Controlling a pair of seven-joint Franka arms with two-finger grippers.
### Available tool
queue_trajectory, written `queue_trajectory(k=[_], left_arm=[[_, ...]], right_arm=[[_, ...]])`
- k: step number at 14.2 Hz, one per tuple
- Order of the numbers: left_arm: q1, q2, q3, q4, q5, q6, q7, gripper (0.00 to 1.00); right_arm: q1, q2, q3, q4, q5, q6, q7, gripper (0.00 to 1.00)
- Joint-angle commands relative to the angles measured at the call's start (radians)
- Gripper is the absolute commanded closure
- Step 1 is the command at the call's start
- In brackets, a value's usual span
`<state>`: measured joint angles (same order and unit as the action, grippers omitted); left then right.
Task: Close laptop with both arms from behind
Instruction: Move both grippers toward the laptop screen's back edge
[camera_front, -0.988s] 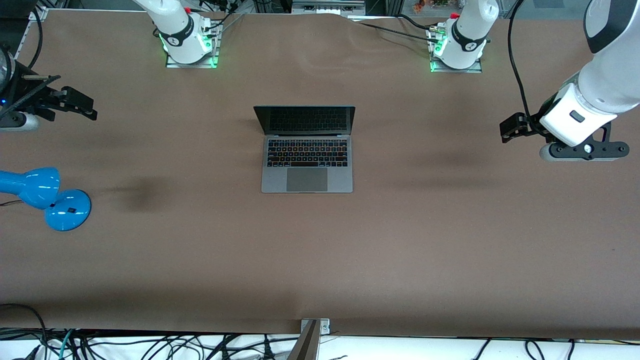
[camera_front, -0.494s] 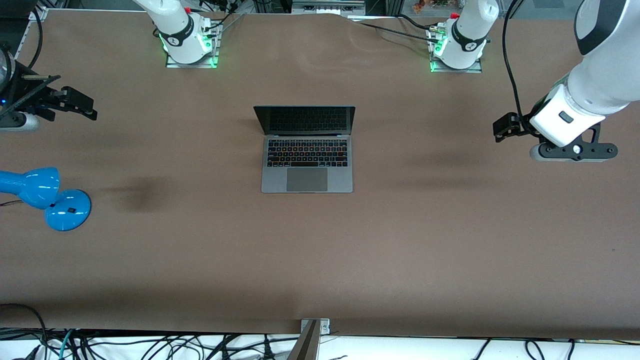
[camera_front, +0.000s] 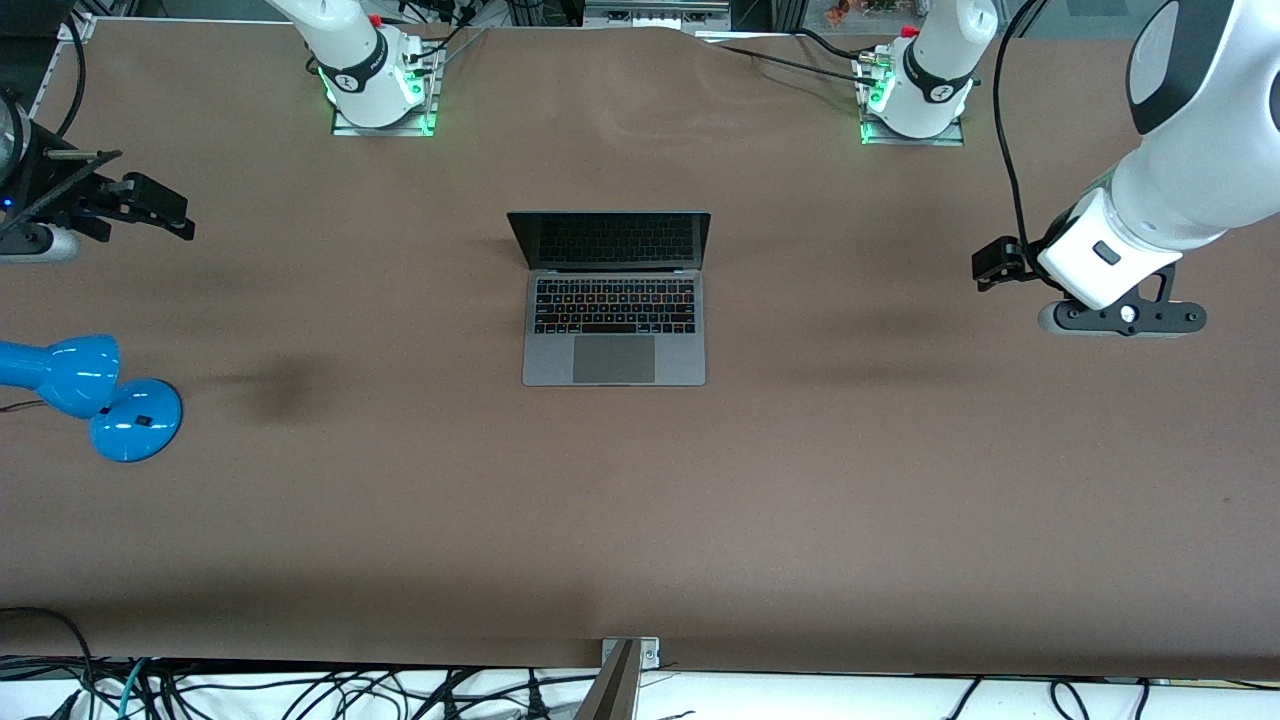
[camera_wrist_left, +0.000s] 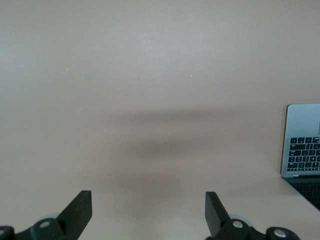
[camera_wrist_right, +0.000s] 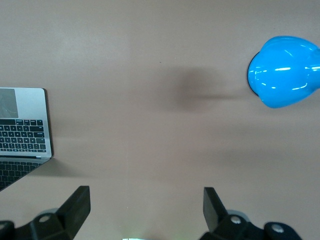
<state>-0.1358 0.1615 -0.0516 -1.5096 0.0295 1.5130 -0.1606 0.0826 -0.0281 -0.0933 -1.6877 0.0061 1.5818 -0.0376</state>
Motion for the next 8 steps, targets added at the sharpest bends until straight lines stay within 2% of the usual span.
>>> queue_trajectory(k=[1, 8], left_arm=[[-0.002, -0.002, -0.042, 0.011, -0.022, -0.037, -0.011, 0.0], [-0.007, 0.021, -0.22, 0.002, -0.046, -0.039, -0.157, 0.0]], right_arm=[[-0.007, 0.002, 0.003, 0.013, 0.018, -0.019, -0.005, 0.0], [-0.009, 0.011, -0.013, 0.013, 0.028, -0.049, -0.047, 0.0]])
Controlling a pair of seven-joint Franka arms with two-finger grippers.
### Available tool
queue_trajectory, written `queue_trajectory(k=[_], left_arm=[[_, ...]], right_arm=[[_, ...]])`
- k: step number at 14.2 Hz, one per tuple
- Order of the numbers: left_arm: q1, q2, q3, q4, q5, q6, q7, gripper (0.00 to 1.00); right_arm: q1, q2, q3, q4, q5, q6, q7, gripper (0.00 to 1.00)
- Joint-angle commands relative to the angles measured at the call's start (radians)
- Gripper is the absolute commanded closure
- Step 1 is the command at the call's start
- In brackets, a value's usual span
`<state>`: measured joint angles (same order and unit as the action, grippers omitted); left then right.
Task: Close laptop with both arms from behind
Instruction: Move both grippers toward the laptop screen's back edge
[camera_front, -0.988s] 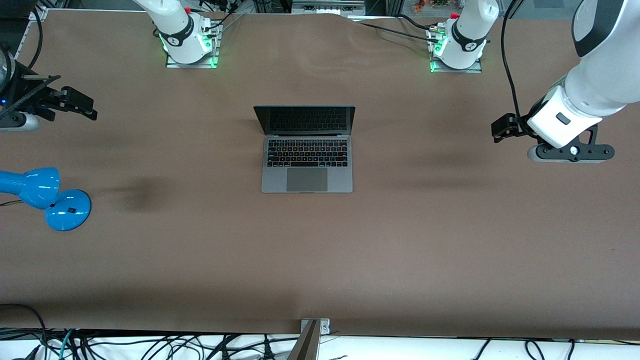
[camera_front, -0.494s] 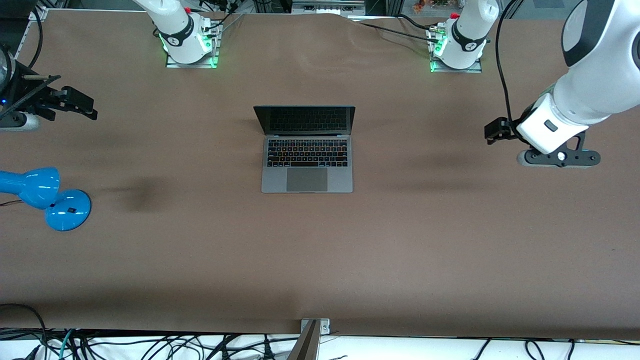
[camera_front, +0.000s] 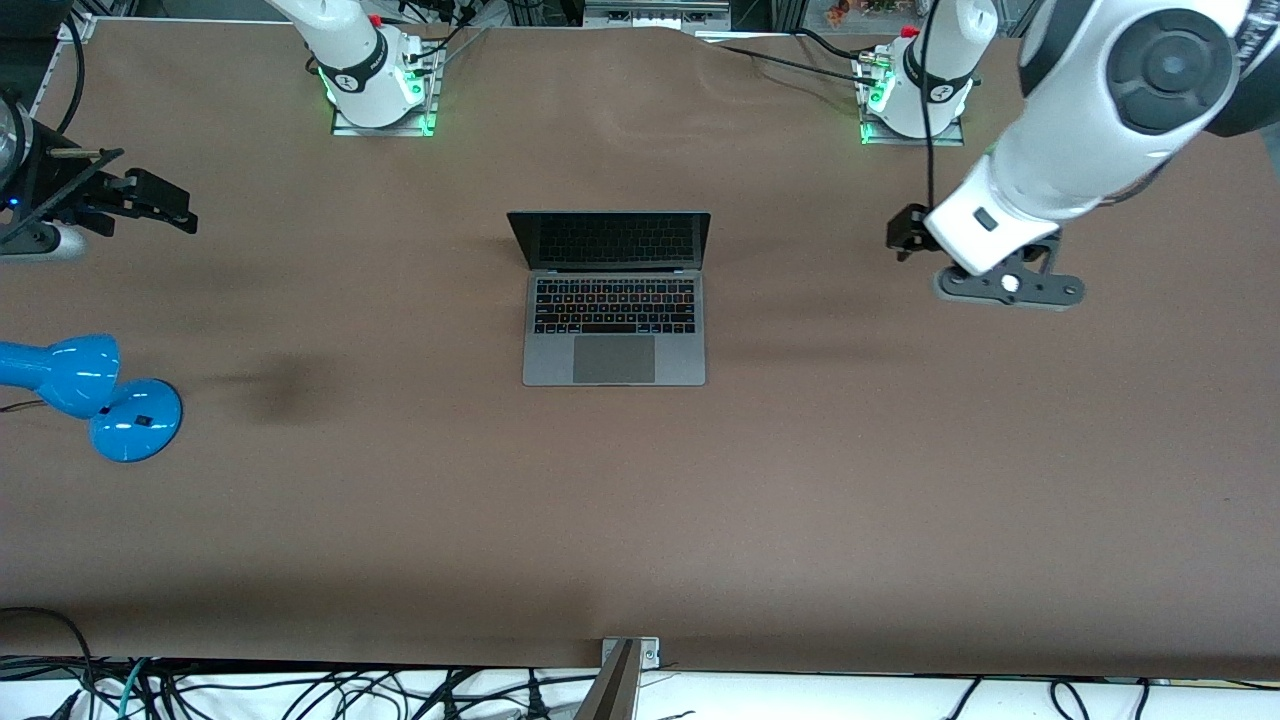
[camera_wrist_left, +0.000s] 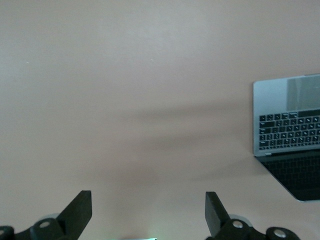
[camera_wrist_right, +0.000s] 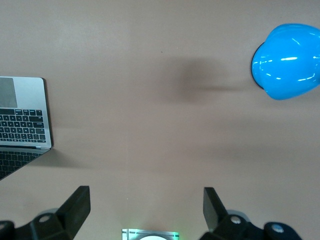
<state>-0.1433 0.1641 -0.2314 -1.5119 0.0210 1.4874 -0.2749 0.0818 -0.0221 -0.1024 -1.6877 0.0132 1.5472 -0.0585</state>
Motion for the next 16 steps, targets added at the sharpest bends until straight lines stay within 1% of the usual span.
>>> queue_trajectory(k=[1, 4, 7, 9, 11, 14, 16], left_arm=[[0.001, 0.037, -0.06, 0.004, -0.062, -0.012, -0.078, 0.0], [-0.007, 0.081, -0.101, 0.006, -0.114, -0.01, -0.168, 0.0], [-0.009, 0.117, -0.127, 0.006, -0.226, -0.012, -0.226, 0.0], [-0.015, 0.136, -0.155, 0.006, -0.257, -0.013, -0.269, 0.0], [-0.018, 0.153, -0.193, 0.004, -0.306, -0.015, -0.348, 0.0], [-0.022, 0.204, -0.279, -0.002, -0.312, -0.013, -0.475, 0.0], [-0.05, 0.238, -0.287, -0.014, -0.314, -0.009, -0.515, 0.01]], right_arm=[[-0.008, 0.005, -0.003, 0.013, 0.021, -0.015, -0.026, 0.0], [-0.005, 0.005, -0.003, 0.013, 0.021, -0.016, -0.021, 0.0], [-0.004, 0.005, -0.002, 0.013, 0.021, -0.015, -0.026, 0.0], [0.013, 0.013, 0.01, 0.011, 0.021, -0.01, -0.041, 0.0], [0.05, 0.051, 0.035, 0.011, 0.017, -0.019, -0.047, 0.0], [0.142, 0.097, 0.063, 0.008, 0.019, -0.062, -0.034, 0.0], [0.237, 0.126, 0.063, -0.001, 0.022, -0.065, 0.011, 0.0]])
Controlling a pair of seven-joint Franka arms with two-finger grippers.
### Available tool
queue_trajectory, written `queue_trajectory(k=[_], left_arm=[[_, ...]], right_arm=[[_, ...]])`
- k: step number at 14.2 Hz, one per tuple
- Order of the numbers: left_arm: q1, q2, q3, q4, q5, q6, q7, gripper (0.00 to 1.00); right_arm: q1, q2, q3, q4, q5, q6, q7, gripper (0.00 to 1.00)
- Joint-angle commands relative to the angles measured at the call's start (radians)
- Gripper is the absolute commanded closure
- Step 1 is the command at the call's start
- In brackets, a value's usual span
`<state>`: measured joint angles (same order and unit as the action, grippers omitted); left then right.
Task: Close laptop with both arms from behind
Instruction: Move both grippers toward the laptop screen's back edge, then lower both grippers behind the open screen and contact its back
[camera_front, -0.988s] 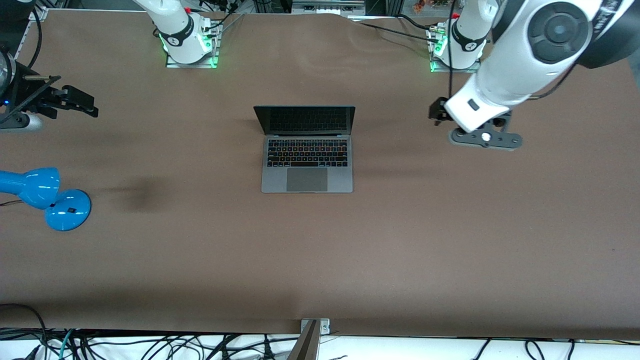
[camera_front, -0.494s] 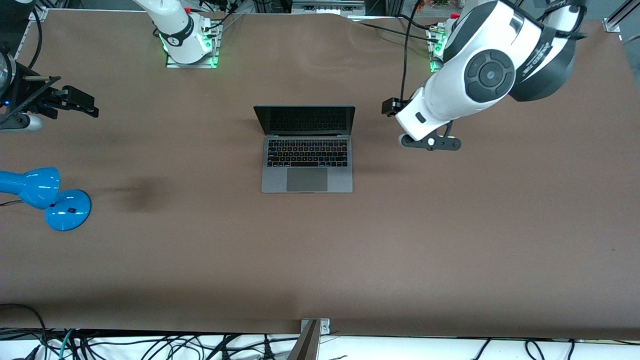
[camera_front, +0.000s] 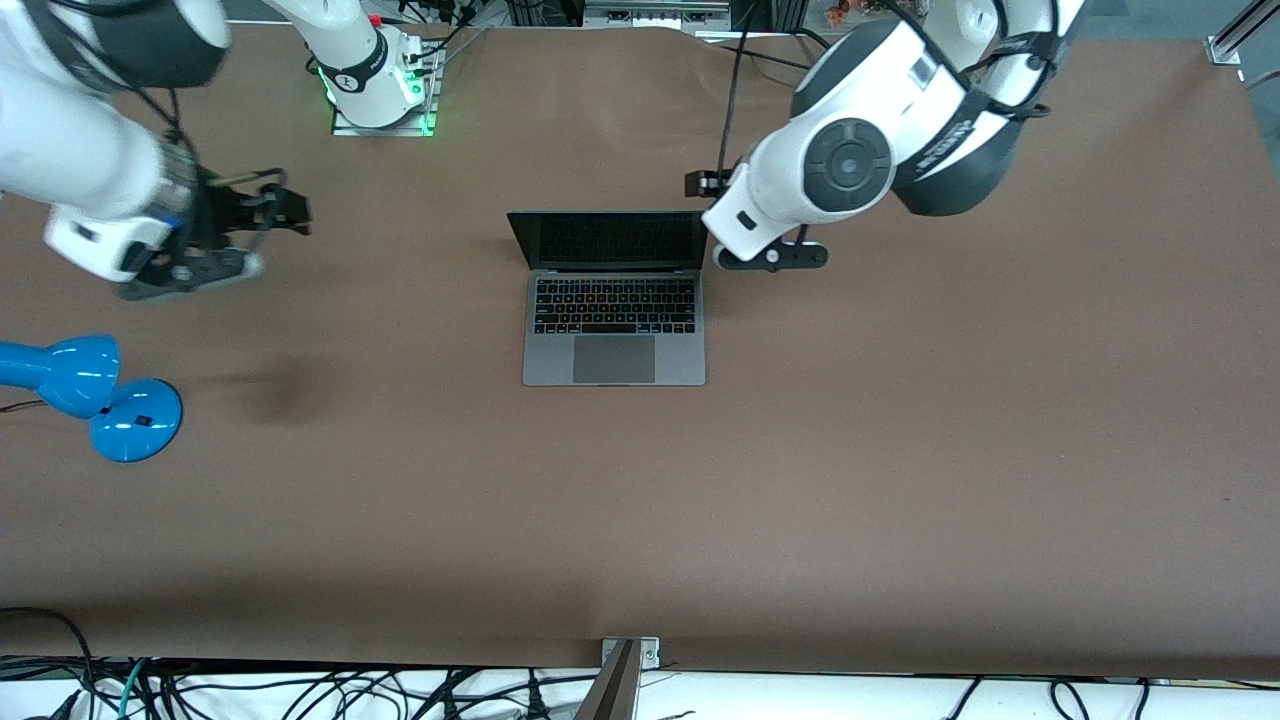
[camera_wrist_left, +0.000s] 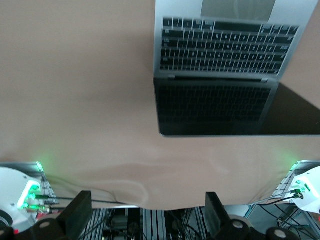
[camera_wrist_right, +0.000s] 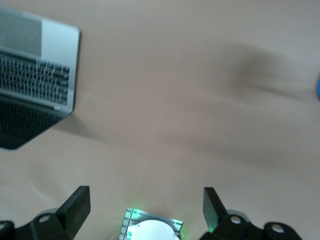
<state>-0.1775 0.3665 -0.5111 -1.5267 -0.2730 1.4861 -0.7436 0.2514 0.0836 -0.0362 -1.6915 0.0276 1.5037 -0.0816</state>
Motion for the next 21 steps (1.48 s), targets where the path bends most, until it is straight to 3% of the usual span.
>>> queue_trajectory(k=[1, 3, 6, 8, 9, 12, 13, 15, 16, 21], left_arm=[[-0.035, 0.051, -0.007, 0.0, -0.017, -0.007, -0.062, 0.02], [-0.057, 0.069, -0.01, 0.0, -0.017, -0.001, -0.066, 0.16], [-0.079, 0.068, -0.024, -0.018, -0.018, 0.012, -0.17, 0.67], [-0.085, 0.069, -0.056, -0.053, -0.008, 0.069, -0.252, 0.9], [-0.088, 0.069, -0.063, -0.079, -0.008, 0.106, -0.261, 0.96], [-0.099, 0.091, -0.063, -0.11, 0.0, 0.18, -0.261, 1.0], [-0.099, 0.1, -0.063, -0.112, 0.0, 0.195, -0.261, 1.0], [-0.099, 0.114, -0.061, -0.113, 0.001, 0.206, -0.261, 1.0], [-0.099, 0.114, -0.061, -0.127, 0.024, 0.221, -0.263, 1.0], [-0.096, 0.143, -0.061, -0.161, 0.073, 0.289, -0.261, 1.0]], right_arm=[[0.095, 0.042, -0.004, 0.001, 0.017, -0.02, 0.087, 0.0], [0.166, 0.056, -0.002, -0.025, 0.063, -0.008, 0.176, 0.0], [0.25, 0.056, 0.005, -0.077, 0.087, 0.03, 0.279, 0.0], [0.273, 0.074, 0.024, -0.103, 0.138, 0.032, 0.29, 0.0], [0.285, 0.08, 0.035, -0.112, 0.155, 0.033, 0.298, 0.0], [0.359, 0.123, 0.038, -0.111, 0.158, 0.061, 0.419, 0.02], [0.376, 0.142, 0.039, -0.109, 0.161, 0.073, 0.462, 0.25], [0.405, 0.182, 0.038, -0.1, 0.219, 0.082, 0.519, 0.82], [0.405, 0.194, 0.038, -0.099, 0.256, 0.082, 0.525, 1.0], [0.41, 0.22, 0.038, -0.091, 0.258, 0.095, 0.519, 1.0]])
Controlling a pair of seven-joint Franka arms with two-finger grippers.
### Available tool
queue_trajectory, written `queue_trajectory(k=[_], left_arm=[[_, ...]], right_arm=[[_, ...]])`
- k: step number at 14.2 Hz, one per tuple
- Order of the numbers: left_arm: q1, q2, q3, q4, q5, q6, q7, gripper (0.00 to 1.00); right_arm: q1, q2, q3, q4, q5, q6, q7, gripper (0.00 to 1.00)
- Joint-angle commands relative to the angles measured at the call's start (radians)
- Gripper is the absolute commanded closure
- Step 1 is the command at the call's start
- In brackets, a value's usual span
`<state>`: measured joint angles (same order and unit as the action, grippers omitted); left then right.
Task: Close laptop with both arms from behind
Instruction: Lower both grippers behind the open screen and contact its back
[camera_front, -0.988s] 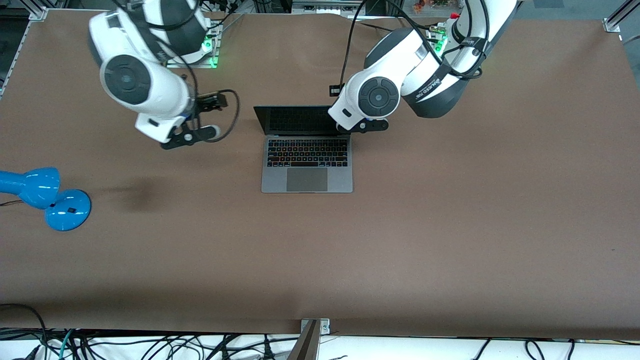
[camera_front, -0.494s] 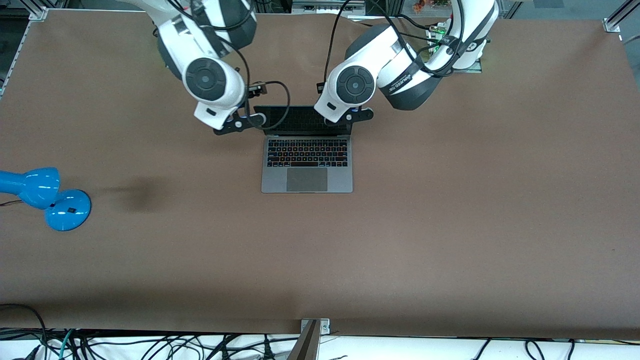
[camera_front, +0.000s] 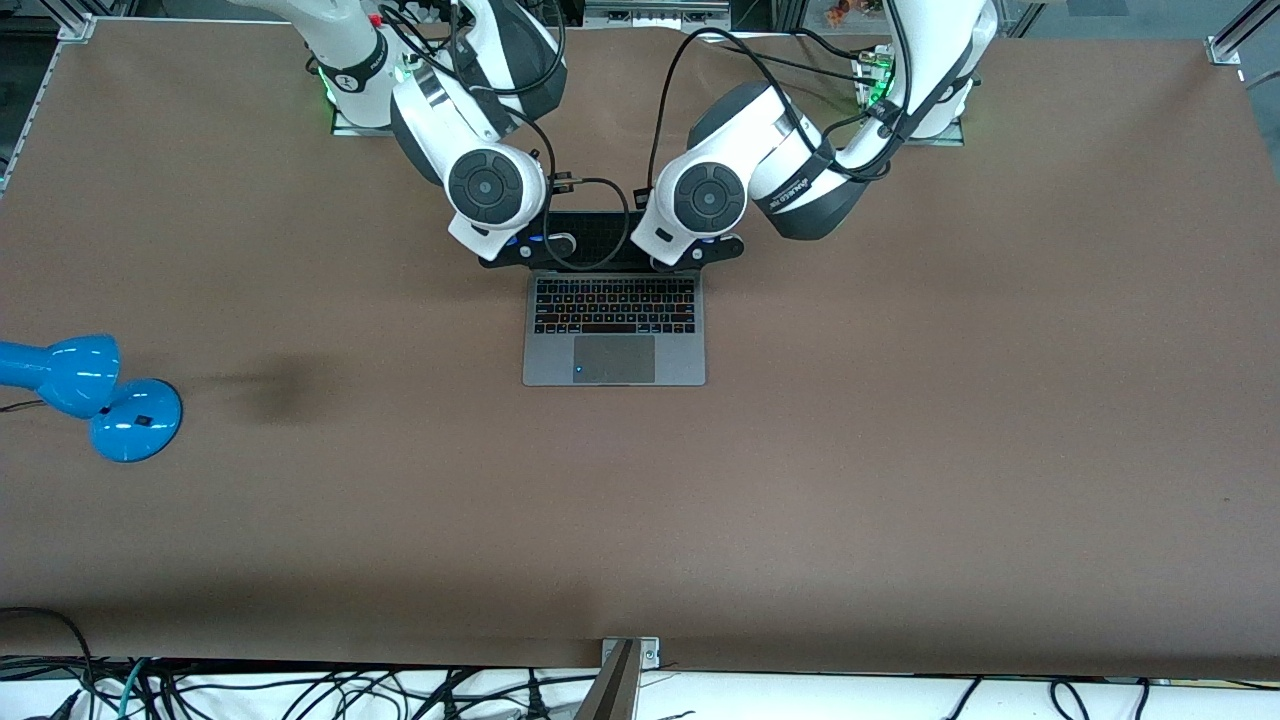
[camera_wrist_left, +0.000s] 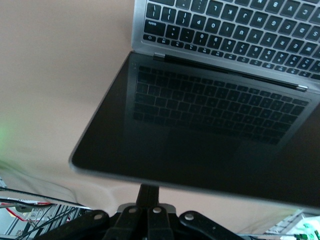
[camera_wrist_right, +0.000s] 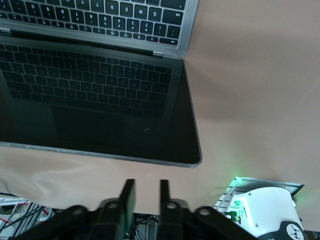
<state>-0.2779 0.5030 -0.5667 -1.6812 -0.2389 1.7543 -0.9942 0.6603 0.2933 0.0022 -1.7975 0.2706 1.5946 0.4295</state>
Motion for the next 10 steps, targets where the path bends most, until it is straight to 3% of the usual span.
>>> queue_trajectory(k=[1, 10], left_arm=[[0.008, 0.014, -0.006, -0.003, 0.047, 0.027, -0.009, 1.0], [0.011, 0.083, 0.002, 0.04, 0.13, 0.099, 0.002, 1.0]], right_arm=[[0.004, 0.021, -0.001, 0.018, 0.012, 0.022, 0.006, 1.0], [0.001, 0.078, -0.004, 0.079, -0.06, 0.125, 0.003, 1.0]])
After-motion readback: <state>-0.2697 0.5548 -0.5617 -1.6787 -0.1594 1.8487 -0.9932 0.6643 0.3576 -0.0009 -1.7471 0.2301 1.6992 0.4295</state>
